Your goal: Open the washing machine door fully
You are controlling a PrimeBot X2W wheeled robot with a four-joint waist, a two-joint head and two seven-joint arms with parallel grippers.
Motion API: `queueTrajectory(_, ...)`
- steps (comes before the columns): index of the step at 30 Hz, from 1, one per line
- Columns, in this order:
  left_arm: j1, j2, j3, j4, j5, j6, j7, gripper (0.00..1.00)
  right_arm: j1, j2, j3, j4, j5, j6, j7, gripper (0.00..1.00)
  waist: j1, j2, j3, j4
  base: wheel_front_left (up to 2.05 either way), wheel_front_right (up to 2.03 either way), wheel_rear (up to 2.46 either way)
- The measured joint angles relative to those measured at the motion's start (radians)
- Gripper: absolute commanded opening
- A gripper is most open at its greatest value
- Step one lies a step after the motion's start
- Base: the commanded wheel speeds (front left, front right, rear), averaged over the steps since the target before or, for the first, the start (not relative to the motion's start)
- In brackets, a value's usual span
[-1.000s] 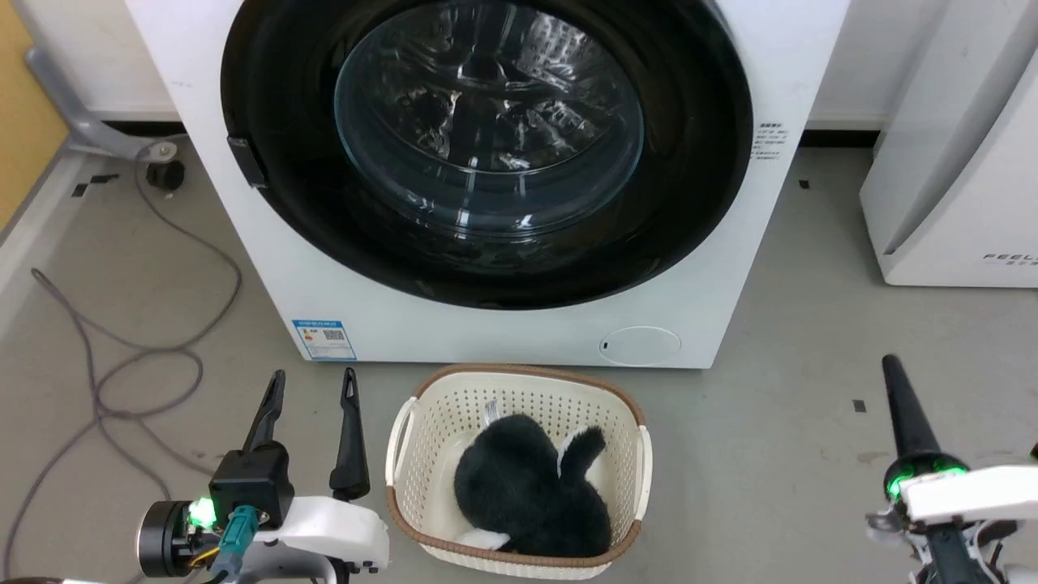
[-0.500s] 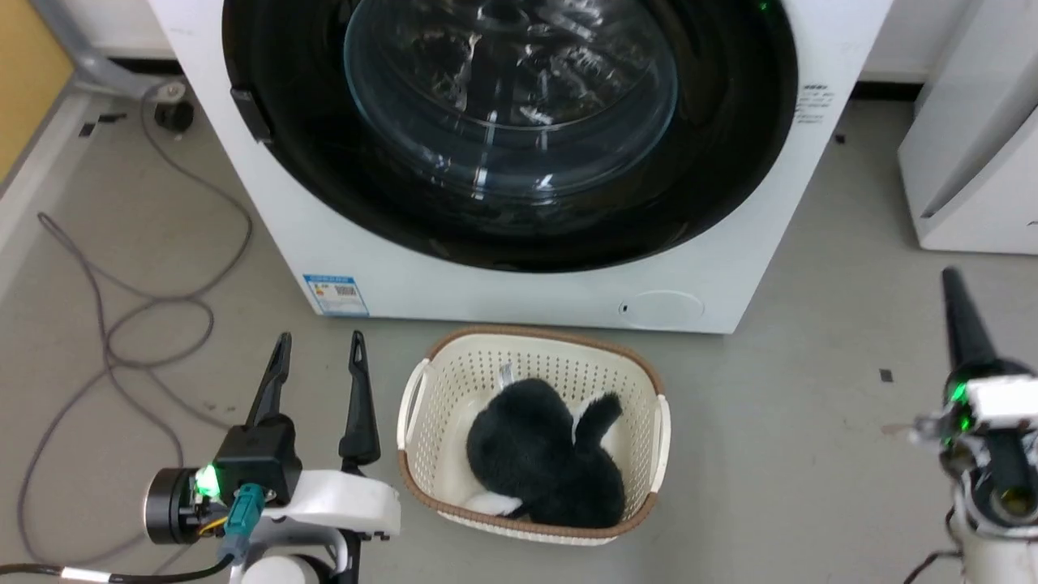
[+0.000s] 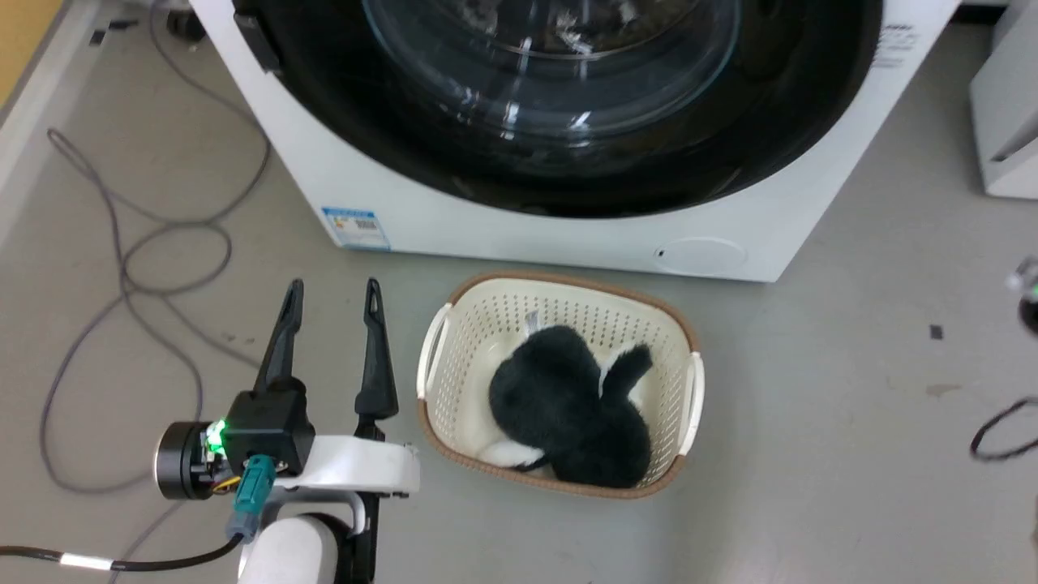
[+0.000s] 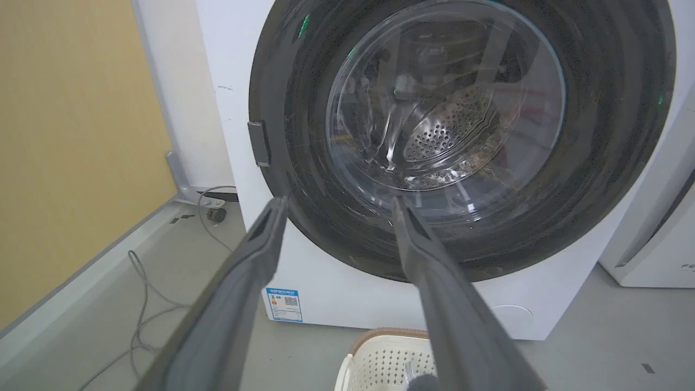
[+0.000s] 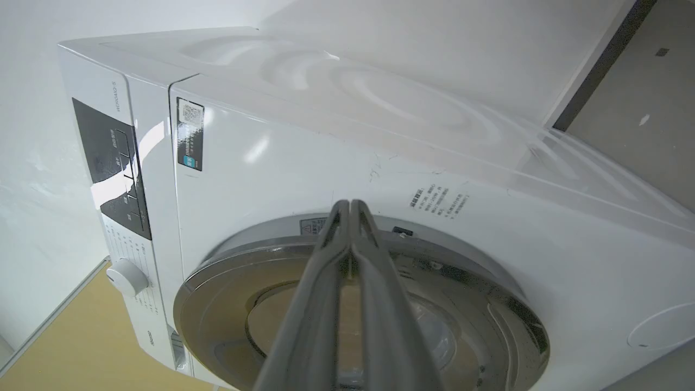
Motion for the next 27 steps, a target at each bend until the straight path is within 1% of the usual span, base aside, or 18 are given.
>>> queueTrajectory(6,-0.029,0.0,-0.02,-0.011,-0.016,0.023,-0.012,1.0,-0.132,-0.055,0.013,0.086,0.027,0.0,0.002,0.0,0.0,0.0,0.053,0.028,0.0,0.0,0.0)
queueTrajectory(11,-0.05,0.0,-0.037,-0.021,-0.025,0.038,-0.021,1.0,-0.238,-0.098,0.052,0.16,0.03,0.0,0.009,0.0,0.0,-0.0001,0.098,0.051,0.0,0.0,0.0)
queueTrajectory(16,-0.076,0.0,-0.05,-0.032,-0.032,0.052,-0.034,1.0,-0.345,-0.128,0.087,0.222,0.043,0.0,0.014,0.0,0.0,0.0,0.145,0.072,0.0,0.0,0.0)
queueTrajectory(23,-0.104,0.0,-0.076,-0.036,-0.042,0.075,-0.048,1.0,-0.451,-0.144,0.136,0.274,0.097,0.0,0.088,0.0,-0.0001,0.0,0.198,0.099,0.0,0.0,0.0)
queueTrajectory(25,-0.111,0.0,-0.084,-0.037,-0.045,0.08,-0.053,1.0,-0.46,-0.148,0.15,0.285,0.114,0.0,0.114,0.0,-0.0001,0.0,0.208,0.106,0.0,0.0,0.0)
queueTrajectory(27,-0.112,0.0,-0.093,-0.037,-0.05,0.086,-0.056,1.0,-0.46,-0.165,0.159,0.292,0.136,0.002,0.147,0.0,-0.0002,0.0,0.216,0.113,0.0,0.0,0.0)
